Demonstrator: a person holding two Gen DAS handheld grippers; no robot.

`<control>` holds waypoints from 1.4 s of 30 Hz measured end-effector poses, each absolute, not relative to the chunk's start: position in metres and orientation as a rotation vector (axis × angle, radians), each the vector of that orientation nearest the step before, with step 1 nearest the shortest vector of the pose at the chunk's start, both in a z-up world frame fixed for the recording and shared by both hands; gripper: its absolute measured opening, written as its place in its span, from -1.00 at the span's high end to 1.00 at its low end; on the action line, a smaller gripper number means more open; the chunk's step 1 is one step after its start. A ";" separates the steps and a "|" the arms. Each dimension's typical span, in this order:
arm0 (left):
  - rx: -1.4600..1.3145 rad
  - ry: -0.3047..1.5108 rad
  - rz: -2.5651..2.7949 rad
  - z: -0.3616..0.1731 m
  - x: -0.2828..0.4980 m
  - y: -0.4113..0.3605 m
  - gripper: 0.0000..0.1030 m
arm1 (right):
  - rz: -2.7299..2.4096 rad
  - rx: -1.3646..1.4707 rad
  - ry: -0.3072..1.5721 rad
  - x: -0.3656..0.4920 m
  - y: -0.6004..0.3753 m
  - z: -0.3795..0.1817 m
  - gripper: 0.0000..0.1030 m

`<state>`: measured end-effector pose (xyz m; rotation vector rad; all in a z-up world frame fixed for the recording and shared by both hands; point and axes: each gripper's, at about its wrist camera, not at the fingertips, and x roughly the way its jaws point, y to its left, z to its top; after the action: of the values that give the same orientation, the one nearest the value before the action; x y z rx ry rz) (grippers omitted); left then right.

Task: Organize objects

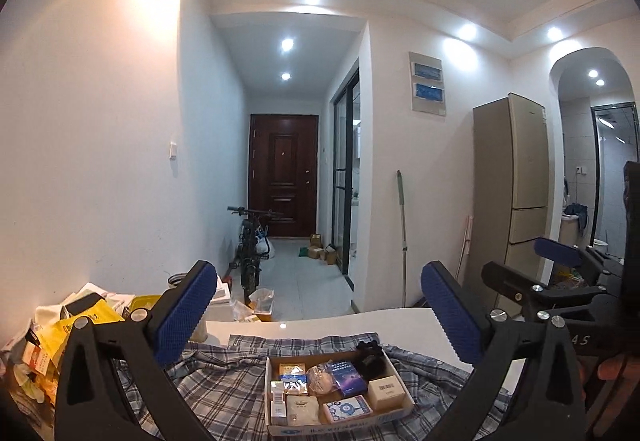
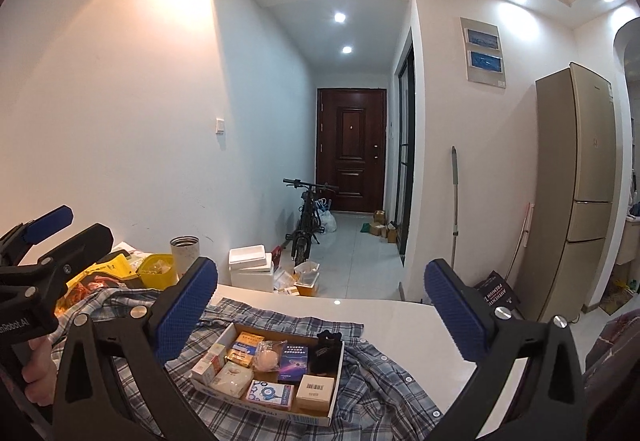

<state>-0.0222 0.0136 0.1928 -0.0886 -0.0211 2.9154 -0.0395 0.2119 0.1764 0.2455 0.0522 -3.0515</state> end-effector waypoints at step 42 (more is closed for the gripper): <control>-0.025 0.098 3.041 0.029 0.037 0.025 -1.00 | -3.079 0.108 0.140 0.034 0.213 0.025 -1.00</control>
<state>0.0366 0.0251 0.0287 -0.0248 0.0983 3.0413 0.0337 0.2130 0.0253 0.1085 0.1400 -3.0791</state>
